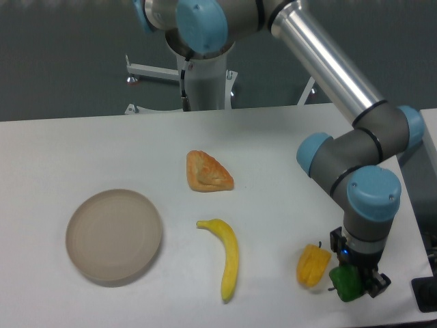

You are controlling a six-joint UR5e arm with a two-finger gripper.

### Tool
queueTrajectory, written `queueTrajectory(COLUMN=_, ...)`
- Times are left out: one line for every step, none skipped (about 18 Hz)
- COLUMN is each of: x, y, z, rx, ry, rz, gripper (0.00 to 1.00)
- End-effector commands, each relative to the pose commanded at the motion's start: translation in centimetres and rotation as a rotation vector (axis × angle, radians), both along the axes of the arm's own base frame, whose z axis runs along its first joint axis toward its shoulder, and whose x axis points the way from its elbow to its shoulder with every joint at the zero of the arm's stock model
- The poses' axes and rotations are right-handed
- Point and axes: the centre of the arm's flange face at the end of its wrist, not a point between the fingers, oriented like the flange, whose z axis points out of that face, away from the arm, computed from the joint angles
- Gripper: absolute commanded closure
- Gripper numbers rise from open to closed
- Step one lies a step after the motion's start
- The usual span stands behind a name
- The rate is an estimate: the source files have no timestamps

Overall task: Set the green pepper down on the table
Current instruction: 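Carry the held green pepper up and across the table toward the pastry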

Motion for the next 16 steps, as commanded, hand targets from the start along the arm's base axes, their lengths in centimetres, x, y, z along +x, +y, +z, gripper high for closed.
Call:
queueTrajectory(x=0.3, y=-0.7, z=0.2, rx=0.001, ry=-0.016, rz=0.002, gripper=0.56)
queueTrajectory(x=0.1, y=-1.8, z=0.5, rx=0.004, ry=-0.031, rz=0.009, gripper=0.56)
queueTrajectory(x=-0.2, y=-3.2, z=0.7, rx=0.007, ry=-0.051, rz=0.018, gripper=0.56)
queueTrajectory(x=-0.2, y=-4.4, z=0.5, rx=0.011, ry=-0.075, rz=0.019, gripper=0.56)
queueTrajectory(x=-0.3, y=-5.6, z=0.4, rx=0.016, ry=-0.097, rz=0.028, gripper=0.56)
queueTrajectory(x=-0.4, y=-6.7, z=0.2, rx=0.020, ry=-0.113, rz=0.014, gripper=0.56)
queueTrajectory(x=-0.1, y=-7.7, z=0.0, rx=0.019, ry=-0.126, rz=-0.023, gripper=0.56)
queueTrajectory(x=0.0, y=-8.6, z=-0.2, rx=0.018, ry=-0.139, rz=-0.047, gripper=0.56)
queueTrajectory(x=0.2, y=-9.4, z=-0.2, rx=0.019, ry=-0.147, rz=-0.060, gripper=0.56)
queueTrajectory(x=0.4, y=-10.2, z=-0.3, rx=0.018, ry=-0.157, rz=-0.056, gripper=0.56)
queueTrajectory(x=0.9, y=-10.8, z=-0.7, rx=0.015, ry=-0.172, rz=-0.054, gripper=0.56)
queueTrajectory(x=1.5, y=-11.4, z=-1.1, rx=0.007, ry=-0.184, rz=-0.055, gripper=0.56)
queueTrajectory(x=2.0, y=-12.2, z=-1.7, rx=-0.004, ry=-0.198, rz=-0.058, gripper=0.56)
queueTrajectory(x=2.7, y=-13.0, z=-1.8, rx=-0.009, ry=-0.202, rz=-0.070, gripper=0.56)
queueTrajectory(x=3.4, y=-13.6, z=-2.4, rx=-0.011, ry=-0.203, rz=-0.079, gripper=0.56)
queueTrajectory(x=4.0, y=-14.5, z=-3.1, rx=-0.005, ry=-0.195, rz=-0.081, gripper=0.56)
